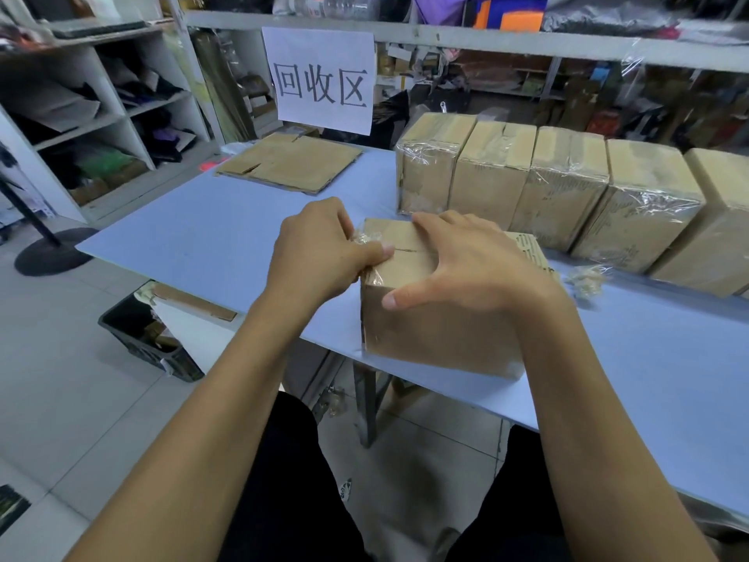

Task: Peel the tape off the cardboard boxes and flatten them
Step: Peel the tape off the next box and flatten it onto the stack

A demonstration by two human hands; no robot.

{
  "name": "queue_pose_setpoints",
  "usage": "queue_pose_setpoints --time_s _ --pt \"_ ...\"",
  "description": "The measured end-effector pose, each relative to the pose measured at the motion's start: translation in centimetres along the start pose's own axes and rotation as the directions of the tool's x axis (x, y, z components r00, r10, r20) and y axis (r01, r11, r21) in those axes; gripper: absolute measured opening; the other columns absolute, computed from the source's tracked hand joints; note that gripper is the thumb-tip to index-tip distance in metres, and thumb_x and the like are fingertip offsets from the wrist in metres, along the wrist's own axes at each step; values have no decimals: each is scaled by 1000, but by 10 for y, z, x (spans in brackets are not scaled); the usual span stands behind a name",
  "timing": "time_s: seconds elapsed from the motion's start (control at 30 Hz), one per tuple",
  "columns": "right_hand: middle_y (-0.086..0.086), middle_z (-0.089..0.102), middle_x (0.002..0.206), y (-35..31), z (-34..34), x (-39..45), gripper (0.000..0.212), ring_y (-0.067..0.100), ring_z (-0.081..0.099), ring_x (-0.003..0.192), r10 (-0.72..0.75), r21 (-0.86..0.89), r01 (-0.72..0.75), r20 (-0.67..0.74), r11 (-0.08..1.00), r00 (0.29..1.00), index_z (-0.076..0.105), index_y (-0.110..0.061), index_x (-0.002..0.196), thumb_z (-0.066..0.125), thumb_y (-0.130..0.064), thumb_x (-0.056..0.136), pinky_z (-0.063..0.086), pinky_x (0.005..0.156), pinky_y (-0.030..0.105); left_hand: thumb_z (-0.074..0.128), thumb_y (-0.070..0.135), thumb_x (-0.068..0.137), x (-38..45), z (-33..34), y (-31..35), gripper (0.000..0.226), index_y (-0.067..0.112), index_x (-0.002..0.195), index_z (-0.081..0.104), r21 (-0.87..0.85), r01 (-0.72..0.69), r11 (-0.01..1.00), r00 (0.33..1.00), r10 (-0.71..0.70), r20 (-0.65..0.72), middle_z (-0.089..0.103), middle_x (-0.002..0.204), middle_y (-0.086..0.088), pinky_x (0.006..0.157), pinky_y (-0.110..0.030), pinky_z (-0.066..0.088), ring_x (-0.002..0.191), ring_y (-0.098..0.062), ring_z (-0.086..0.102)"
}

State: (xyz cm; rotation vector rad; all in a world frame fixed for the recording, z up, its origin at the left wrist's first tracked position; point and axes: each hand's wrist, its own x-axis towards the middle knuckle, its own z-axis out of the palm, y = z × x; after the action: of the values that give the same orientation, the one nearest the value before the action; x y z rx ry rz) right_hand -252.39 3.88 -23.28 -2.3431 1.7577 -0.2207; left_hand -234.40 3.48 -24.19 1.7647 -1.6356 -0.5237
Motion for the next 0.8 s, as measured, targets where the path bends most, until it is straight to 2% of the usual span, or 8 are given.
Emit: queue_pose_setpoints --time_s 0.23,0.3,0.4,0.47,0.53,0.63,0.7,0.8 --pt "-2 42 148 1 1 3 114 22 36 136 -5 -6 5 5 1000 1000 30 -27 154 69 -81 62 27 108 36 74 26 89 0 -1 -3 19 14 78 66 -30 -31 999 1000 31 1 71 64 0 68 -33 57 59 -10 71" --pt "-2 43 148 2 1 4 114 22 37 136 -8 -5 8 3 1000 1000 30 -27 153 69 -82 62 27 109 36 74 21 89 4 0 -10 17 11 76 67 -131 -23 991 999 27 32 71 62 -3 67 -34 57 56 -13 71" --pt "-3 45 145 2 1 3 114 21 39 134 -14 -18 14 -5 1000 1000 32 -27 153 68 -83 60 28 106 36 75 11 89 8 0 -22 16 -1 79 69 -383 23 924 996 14 93 70 68 -11 68 -40 61 53 -20 67" --pt "-3 46 144 2 1 4 113 21 39 133 -19 -18 19 -2 1000 1000 33 -27 153 69 -82 60 28 106 36 73 7 89 7 0 -29 17 -7 81 67 -522 90 848 990 -18 140 66 70 -14 64 -31 58 52 -18 62" --pt "-3 45 145 1 0 4 113 21 39 134 -21 -9 21 -1 1000 1000 33 -27 153 69 -81 61 28 107 36 73 8 89 1 3 -32 15 -4 83 68 -644 167 746 981 -58 188 63 67 -9 62 -23 55 55 -16 59" --pt "-4 43 148 1 -2 3 114 20 38 136 -20 -5 20 5 1000 1000 31 -26 155 69 -79 62 27 109 36 72 15 89 -8 11 -32 15 1 83 69 -751 217 624 976 -116 186 64 68 -4 65 -23 56 59 -15 61" --pt "-3 43 149 2 -2 3 113 20 38 136 -18 5 18 4 1000 1000 31 -26 155 70 -79 62 27 109 36 71 21 90 -14 11 -37 20 1 94 73 -770 231 595 972 -111 206 70 82 -7 74 -25 58 72 -17 65" --pt "-3 44 147 2 -2 4 113 21 38 136 -14 16 14 5 1000 1000 31 -26 155 70 -79 62 28 109 36 70 22 88 -24 2 -53 32 5 115 74 -789 362 496 925 -87 370 71 109 -8 89 -30 57 99 -22 65"
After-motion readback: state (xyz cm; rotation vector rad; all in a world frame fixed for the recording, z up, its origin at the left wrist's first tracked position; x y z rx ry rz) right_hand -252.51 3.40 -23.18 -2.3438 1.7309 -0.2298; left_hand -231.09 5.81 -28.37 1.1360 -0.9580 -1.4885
